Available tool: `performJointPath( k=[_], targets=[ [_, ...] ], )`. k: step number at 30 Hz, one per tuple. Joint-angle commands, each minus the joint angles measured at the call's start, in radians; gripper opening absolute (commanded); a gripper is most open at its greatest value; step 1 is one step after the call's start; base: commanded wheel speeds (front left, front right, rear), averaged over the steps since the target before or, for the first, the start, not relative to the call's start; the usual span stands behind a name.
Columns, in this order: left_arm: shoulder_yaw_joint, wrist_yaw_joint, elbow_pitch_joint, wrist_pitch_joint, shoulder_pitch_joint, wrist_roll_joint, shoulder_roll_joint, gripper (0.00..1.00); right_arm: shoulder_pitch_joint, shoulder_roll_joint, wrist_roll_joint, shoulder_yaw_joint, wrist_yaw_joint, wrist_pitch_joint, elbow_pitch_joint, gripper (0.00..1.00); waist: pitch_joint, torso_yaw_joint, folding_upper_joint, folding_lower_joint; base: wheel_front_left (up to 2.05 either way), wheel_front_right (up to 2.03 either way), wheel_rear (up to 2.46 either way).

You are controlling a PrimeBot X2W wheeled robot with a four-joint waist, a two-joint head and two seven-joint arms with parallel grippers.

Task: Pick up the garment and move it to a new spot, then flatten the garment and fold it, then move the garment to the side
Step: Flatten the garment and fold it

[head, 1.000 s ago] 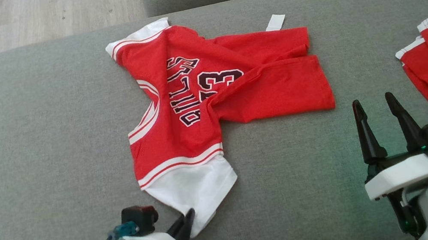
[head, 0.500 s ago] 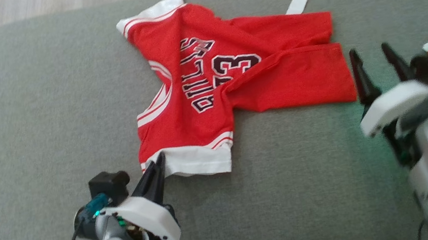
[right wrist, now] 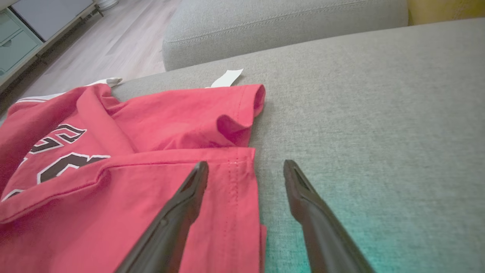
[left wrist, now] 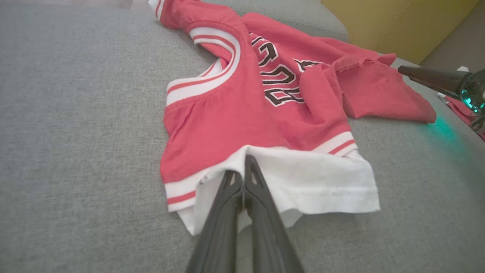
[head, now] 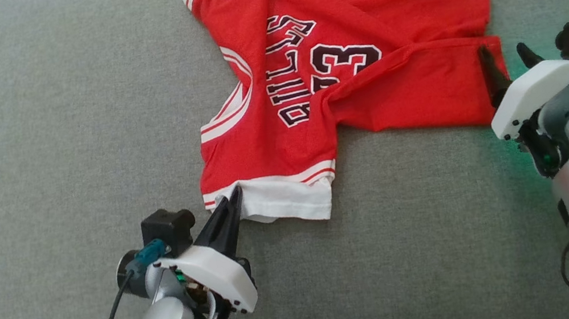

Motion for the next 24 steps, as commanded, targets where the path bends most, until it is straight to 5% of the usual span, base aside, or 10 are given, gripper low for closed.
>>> performJointPath(
  k=[1,21,22,24],
  targets=[
    [0.027,-0.005,-0.024,-0.011,-0.048,0.005,0.006,0.00,-0.037,-0.006,0.007,0.026,-0.001,-0.013,-0.020,1.00,0.001,0.001,0.0000,-0.0002,0.00,0.00,0.00],
    [0.000,-0.009,0.001,-0.015,-0.074,-0.001,0.006,0.00,-0.143,-0.030,0.101,0.170,-0.001,-0.085,0.159,1.00,0.028,0.018,0.0000,-0.0002,0.00,0.00,0.00],
    [-0.001,-0.009,0.002,-0.015,-0.076,-0.002,0.007,0.00,-0.146,-0.031,0.105,0.178,-0.001,-0.088,0.163,0.48,0.028,0.018,0.0000,-0.0002,0.00,0.00,0.00],
    [-0.002,-0.008,0.005,-0.016,-0.077,-0.003,0.007,0.00,-0.150,-0.035,0.111,0.196,-0.001,-0.097,0.169,0.00,0.028,0.019,0.0000,-0.0002,0.00,0.00,0.00]
  ],
)
